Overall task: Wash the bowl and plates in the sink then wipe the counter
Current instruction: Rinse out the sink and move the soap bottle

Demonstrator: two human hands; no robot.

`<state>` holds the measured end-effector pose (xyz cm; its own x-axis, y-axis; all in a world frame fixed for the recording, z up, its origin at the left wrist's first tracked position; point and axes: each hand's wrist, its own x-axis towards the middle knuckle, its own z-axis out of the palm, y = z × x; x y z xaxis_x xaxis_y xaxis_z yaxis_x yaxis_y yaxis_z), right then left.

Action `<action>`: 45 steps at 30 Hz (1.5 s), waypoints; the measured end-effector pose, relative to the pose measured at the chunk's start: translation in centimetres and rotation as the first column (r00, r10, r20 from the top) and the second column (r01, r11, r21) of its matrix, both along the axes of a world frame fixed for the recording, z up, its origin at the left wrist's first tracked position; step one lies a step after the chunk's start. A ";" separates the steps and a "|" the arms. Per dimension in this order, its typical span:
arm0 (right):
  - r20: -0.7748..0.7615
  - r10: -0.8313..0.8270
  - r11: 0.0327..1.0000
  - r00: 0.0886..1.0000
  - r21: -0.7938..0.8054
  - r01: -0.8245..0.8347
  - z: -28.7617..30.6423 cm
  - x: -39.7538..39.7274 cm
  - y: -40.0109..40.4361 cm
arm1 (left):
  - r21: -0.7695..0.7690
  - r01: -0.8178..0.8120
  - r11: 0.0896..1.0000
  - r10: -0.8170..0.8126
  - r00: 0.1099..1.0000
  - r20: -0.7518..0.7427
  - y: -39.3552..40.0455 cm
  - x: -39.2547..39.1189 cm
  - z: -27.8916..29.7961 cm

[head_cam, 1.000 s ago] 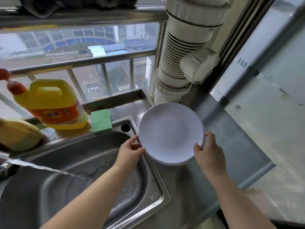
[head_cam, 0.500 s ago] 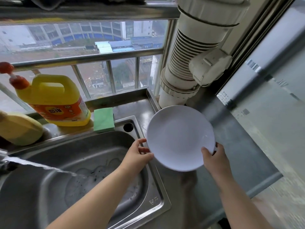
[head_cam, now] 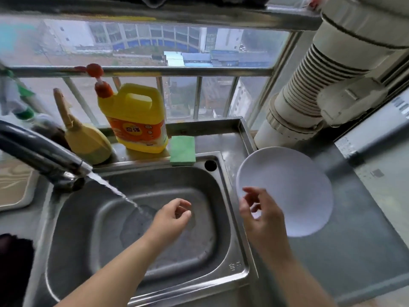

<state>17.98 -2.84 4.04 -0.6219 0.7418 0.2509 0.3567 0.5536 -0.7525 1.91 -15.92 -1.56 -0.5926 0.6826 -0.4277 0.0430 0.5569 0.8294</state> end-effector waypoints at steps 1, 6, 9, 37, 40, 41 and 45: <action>0.026 0.086 0.992 0.996 -0.097 -0.083 -0.6 -1.4 -1.1 | -0.018 -0.039 0.999 0.039 0.999 -0.007 -1.7 -0.7 -0.2; 0.315 0.349 0.873 0.883 -0.451 -0.184 -5.7 -7.1 -5.1 | -0.145 -0.261 0.954 0.263 0.965 -0.005 -10.2 -4.3 -2.2; 0.498 0.454 0.840 0.739 -0.517 -0.167 -9.3 -8.8 -6.8 | -0.203 -0.367 0.908 0.368 0.929 -0.032 -14.1 -5.4 -3.2; 0.310 0.274 0.614 0.910 -0.785 0.083 -9.4 -16.1 -12.3 | -0.063 -0.818 0.572 0.693 0.441 0.570 -11.9 -14.9 -1.2; 0.303 0.256 0.588 0.918 -0.802 0.101 -9.6 -15.1 -12.1 | -0.079 -0.892 0.444 0.701 0.291 0.651 -9.6 -15.6 -1.3; 0.305 0.244 0.582 0.921 -0.805 0.112 -9.6 -14.7 -11.9 | -0.090 -0.911 0.403 0.707 0.247 0.663 -9.1 -15.8 -1.4; 0.328 0.203 0.561 0.922 -0.811 0.165 -10.0 -12.9 -10.7 | -0.142 -0.939 0.313 0.737 0.146 0.659 -7.8 -16.2 -1.8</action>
